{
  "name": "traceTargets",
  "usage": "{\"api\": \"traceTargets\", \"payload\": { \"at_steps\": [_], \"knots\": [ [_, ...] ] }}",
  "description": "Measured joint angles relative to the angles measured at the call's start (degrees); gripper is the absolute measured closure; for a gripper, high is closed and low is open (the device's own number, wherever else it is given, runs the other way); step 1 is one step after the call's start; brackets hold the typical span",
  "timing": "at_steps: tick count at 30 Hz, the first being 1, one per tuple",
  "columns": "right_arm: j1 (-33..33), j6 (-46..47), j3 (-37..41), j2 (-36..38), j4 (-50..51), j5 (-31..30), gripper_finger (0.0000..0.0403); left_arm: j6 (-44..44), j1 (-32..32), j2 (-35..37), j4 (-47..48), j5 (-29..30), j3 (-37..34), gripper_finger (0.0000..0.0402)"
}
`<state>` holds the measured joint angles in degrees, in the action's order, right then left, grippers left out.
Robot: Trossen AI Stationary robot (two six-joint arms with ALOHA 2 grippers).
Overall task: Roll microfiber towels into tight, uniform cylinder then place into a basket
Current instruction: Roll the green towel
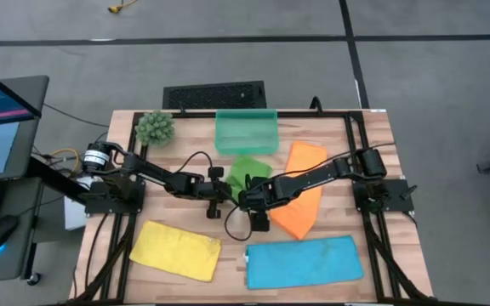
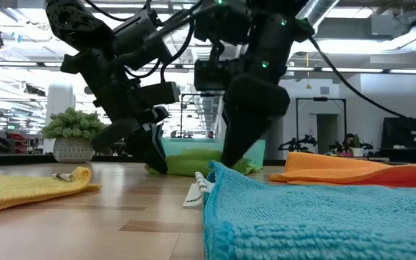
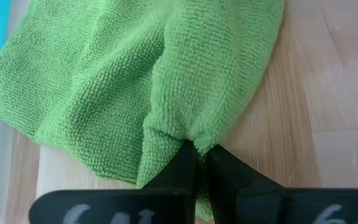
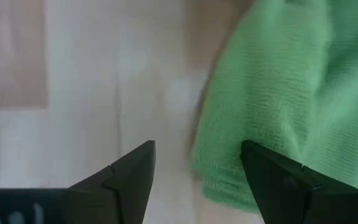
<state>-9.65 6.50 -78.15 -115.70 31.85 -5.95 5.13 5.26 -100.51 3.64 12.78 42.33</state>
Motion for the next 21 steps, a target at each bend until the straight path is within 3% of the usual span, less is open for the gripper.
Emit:
{"api": "traceTargets", "payload": {
  "at_steps": [5, 16, 21],
  "knots": [
    [0.5, 3.0, -0.1, 0.1, -0.2, -5.2, 0.0138, 0.6, 0.0, 0.0, 0.0, 0.0, 0.0, 0.0393],
    [1.4, 4.0, 1.9, -3.2, -2.8, -4.7, 0.0139, 3.3, 0.0, 0.0, 2.0, -0.5, 1.1, 0.0393],
    [1.6, 4.5, 1.8, -3.9, -2.6, -3.7, 0.0184, 5.5, 0.0, -0.2, 6.0, -1.9, 3.4, 0.0393]
  ]
}}
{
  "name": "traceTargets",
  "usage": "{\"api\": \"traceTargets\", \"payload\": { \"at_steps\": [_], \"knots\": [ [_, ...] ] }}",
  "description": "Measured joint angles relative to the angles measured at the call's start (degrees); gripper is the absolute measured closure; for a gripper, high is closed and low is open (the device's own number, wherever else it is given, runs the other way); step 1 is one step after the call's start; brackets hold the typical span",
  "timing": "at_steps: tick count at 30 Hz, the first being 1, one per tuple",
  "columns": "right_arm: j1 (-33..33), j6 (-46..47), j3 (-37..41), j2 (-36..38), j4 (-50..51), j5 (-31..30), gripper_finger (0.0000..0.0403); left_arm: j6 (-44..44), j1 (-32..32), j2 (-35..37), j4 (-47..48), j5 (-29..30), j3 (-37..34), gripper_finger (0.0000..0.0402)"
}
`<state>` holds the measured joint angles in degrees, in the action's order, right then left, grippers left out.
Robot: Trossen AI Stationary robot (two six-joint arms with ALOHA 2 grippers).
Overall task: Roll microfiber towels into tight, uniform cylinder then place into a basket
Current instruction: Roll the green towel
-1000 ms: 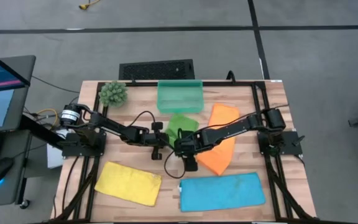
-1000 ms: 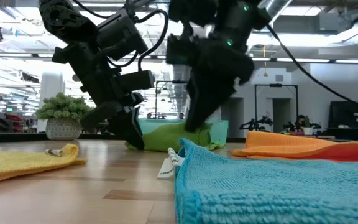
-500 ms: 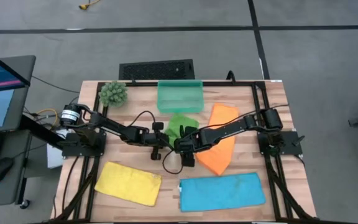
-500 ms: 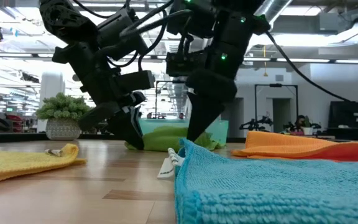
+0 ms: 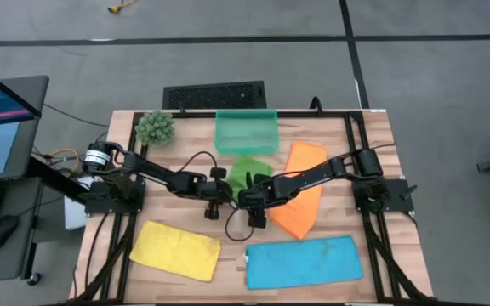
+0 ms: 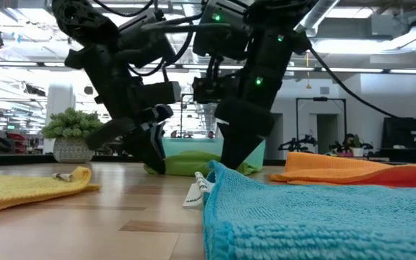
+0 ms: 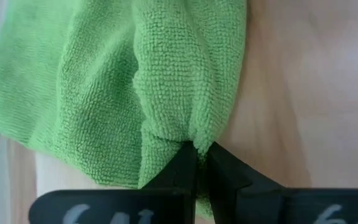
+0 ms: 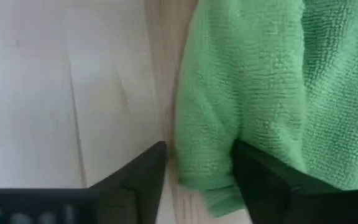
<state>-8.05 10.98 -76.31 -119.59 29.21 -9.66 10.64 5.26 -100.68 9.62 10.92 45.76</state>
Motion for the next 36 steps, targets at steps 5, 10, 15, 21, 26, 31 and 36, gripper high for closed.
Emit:
{"api": "traceTargets", "payload": {
  "at_steps": [5, 10, 15, 21, 26, 31, 36],
  "knots": [
    [0.4, 1.1, 0.1, -0.1, -1.2, -0.1, 0.0288, 1.3, -0.2, -0.1, 3.4, -1.9, 1.9, 0.0393],
    [-0.1, 1.2, 0.2, 0.3, -2.1, 0.5, 0.0384, 2.3, -1.5, -0.1, 5.6, -4.8, 2.7, 0.0393],
    [-1.5, 2.7, 0.5, 2.2, -3.9, 3.9, 0.0372, 2.2, -3.0, 1.0, 11.1, -12.6, 4.1, 0.0393],
    [-1.5, 6.6, 0.4, 3.6, -8.7, 16.9, 0.0390, 2.0, -5.2, 2.4, 18.7, -29.6, 7.0, 0.0393],
    [-1.0, 15.4, 0.8, 2.5, -15.4, 27.5, 0.0383, 5.3, -7.6, 2.1, 21.6, -36.5, 7.6, 0.0393],
    [-1.0, 24.4, 3.2, 2.6, -25.0, 32.6, 0.0389, 7.1, -10.9, 2.1, 25.6, -43.4, 7.7, 0.0393],
    [-1.5, 31.4, 6.3, 2.7, -32.7, 33.7, 0.0389, 5.1, -13.6, 2.0, 26.7, -48.1, 7.7, 0.0393]
  ]
}}
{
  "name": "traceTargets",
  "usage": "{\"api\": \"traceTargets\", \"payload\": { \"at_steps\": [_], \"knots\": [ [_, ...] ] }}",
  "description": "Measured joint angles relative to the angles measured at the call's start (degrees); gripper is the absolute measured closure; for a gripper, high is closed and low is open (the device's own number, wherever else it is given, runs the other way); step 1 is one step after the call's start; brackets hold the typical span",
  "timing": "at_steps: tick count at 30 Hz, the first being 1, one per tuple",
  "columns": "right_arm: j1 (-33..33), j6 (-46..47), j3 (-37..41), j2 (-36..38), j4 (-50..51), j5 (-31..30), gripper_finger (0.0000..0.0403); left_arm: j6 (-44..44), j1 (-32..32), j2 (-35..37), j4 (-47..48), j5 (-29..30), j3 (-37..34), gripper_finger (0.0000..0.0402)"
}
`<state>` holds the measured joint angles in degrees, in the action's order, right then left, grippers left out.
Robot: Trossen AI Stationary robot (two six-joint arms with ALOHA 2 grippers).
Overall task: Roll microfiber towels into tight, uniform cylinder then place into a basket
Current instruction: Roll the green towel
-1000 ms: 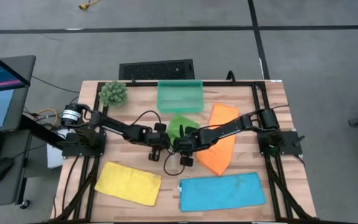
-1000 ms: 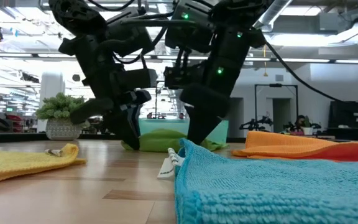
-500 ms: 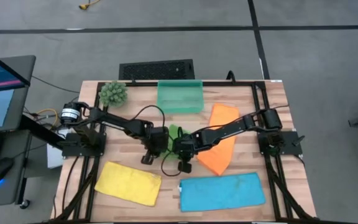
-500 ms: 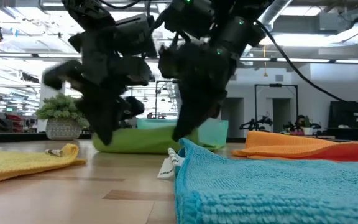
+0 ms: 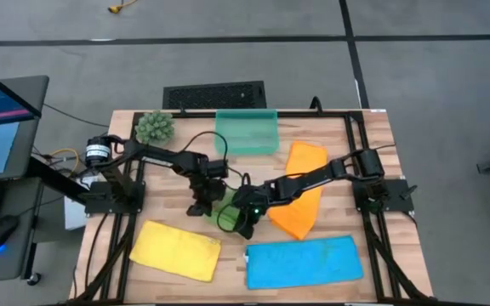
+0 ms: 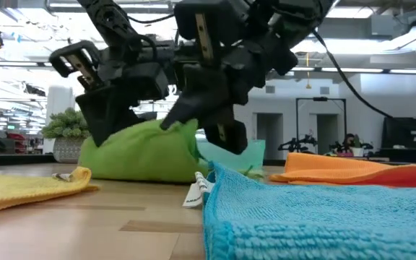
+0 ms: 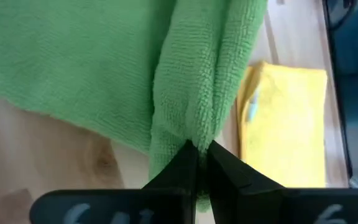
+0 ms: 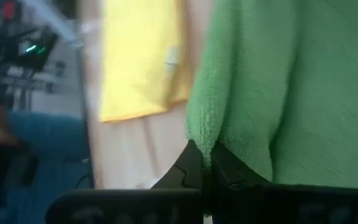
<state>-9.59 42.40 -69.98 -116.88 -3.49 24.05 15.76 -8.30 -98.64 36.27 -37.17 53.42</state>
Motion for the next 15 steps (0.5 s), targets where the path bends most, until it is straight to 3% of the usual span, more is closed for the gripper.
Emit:
{"api": "traceTargets", "payload": {
  "at_steps": [4, 15],
  "knots": [
    [-0.4, 5.2, 2.7, 0.0, -1.0, -3.3, 0.0389, -0.4, -0.9, -1.5, -1.0, -0.1, 0.0, 0.0393],
    [-1.8, 9.9, 3.8, -0.4, -3.5, -4.7, 0.0389, -1.1, -0.4, -8.5, -1.8, -7.9, 0.2, 0.0393]
  ]
}}
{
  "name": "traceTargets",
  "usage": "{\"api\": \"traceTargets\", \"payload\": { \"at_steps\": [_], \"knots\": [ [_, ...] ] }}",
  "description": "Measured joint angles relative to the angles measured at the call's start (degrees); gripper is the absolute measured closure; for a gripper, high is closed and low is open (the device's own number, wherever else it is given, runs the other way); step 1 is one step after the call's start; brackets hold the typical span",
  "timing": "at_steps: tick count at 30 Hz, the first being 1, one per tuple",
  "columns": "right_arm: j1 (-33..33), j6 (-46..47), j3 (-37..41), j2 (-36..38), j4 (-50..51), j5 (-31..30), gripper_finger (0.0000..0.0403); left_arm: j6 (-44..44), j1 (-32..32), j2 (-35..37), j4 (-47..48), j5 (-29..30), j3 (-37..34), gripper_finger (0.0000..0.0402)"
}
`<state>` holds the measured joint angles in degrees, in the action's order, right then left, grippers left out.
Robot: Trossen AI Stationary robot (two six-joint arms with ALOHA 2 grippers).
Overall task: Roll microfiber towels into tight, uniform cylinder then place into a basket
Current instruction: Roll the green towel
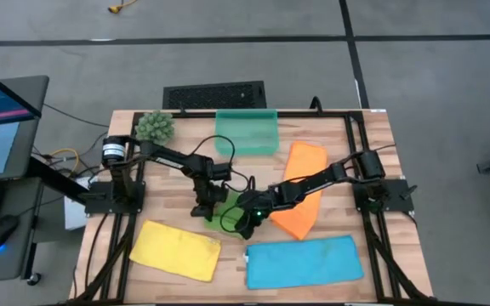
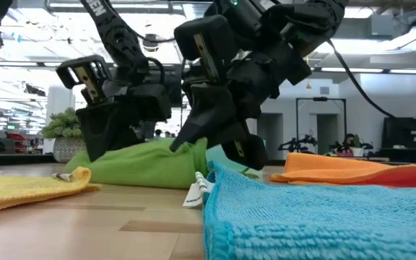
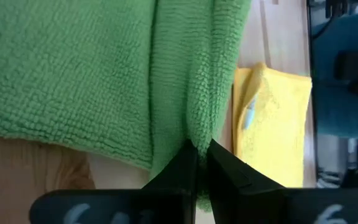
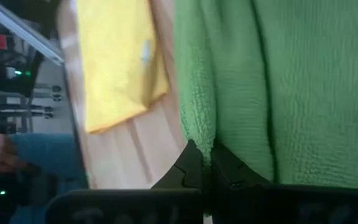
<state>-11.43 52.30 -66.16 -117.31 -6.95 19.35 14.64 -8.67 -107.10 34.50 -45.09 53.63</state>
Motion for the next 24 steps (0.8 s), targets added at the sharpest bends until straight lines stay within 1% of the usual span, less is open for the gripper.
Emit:
{"api": "traceTargets", "payload": {
  "at_steps": [4, 6, 12, 15, 20, 24],
  "knots": [
    [-0.7, 1.9, 0.0, -1.5, 0.4, -0.2, 0.0389, -2.3, 0.0, -0.6, -1.5, 0.5, 0.1, 0.0391],
    [-1.3, 3.3, -0.3, -2.6, 0.3, -1.6, 0.0389, -2.4, 0.0, -0.4, -2.1, 1.3, 0.0, 0.0390],
    [-2.3, 6.1, -0.2, -2.6, 0.9, -4.3, 0.0389, -2.6, 0.1, -0.1, -3.4, 2.8, -0.1, 0.0389],
    [-2.4, 6.2, -0.1, -2.7, 0.6, -4.5, 0.0385, -2.0, 0.1, -0.1, -3.9, 3.4, -0.1, 0.0389],
    [-2.4, 6.2, -0.1, -2.7, 0.3, -4.4, 0.0365, -2.3, 0.1, -0.1, -4.7, 4.0, -0.1, 0.0383],
    [-2.4, 6.2, -0.1, -2.8, 0.3, -4.4, 0.0332, -3.4, 0.1, -0.1, -4.9, 4.3, 0.0, 0.0364]
  ]
}}
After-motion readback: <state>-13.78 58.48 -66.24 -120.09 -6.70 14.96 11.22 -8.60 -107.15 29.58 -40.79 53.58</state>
